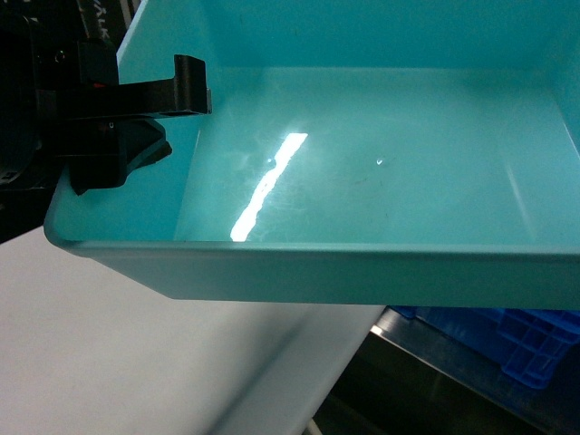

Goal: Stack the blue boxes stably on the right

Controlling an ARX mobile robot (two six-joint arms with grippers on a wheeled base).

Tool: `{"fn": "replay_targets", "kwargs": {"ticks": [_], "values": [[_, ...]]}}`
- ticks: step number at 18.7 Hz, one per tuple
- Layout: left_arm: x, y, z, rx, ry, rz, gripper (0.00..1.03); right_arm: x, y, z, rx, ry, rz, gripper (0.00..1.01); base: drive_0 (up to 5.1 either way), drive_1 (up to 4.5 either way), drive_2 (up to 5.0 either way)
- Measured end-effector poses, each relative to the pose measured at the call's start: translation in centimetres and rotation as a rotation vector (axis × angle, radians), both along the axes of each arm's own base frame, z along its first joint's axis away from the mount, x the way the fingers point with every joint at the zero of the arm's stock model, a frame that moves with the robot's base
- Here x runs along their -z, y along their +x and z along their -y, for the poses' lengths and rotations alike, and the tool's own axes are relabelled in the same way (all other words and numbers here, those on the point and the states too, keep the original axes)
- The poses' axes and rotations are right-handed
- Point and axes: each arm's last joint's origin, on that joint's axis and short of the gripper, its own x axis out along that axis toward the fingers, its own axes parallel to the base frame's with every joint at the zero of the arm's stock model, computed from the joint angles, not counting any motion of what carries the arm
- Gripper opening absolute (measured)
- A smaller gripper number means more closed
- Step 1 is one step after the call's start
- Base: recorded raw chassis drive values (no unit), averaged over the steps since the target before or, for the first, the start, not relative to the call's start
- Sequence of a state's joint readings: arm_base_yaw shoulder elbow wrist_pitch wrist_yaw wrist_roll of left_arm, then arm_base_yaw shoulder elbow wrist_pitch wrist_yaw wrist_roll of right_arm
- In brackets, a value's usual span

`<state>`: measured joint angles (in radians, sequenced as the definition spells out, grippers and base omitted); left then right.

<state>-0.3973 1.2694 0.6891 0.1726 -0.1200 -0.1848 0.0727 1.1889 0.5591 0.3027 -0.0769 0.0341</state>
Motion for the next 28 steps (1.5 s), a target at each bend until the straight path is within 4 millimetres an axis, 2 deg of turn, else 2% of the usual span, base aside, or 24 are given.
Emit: {"fn": "replay_targets", "kwargs": {"ticks": [10, 28], "values": [[-0.01, 0.00, 0.00, 0.000, 0.000, 0.000, 0.02, 0.00, 0.00, 0.00, 0.000, 0.000, 0.000, 0.07, -1.6, -1.61, -1.6], [0.05, 0.00, -0.05, 0.002, 0.000, -0.001, 0.02, 0.00, 0.00, 0.01, 0.000, 0.000, 0.001, 0.07, 3.0, -5.39, -2.4]]}}
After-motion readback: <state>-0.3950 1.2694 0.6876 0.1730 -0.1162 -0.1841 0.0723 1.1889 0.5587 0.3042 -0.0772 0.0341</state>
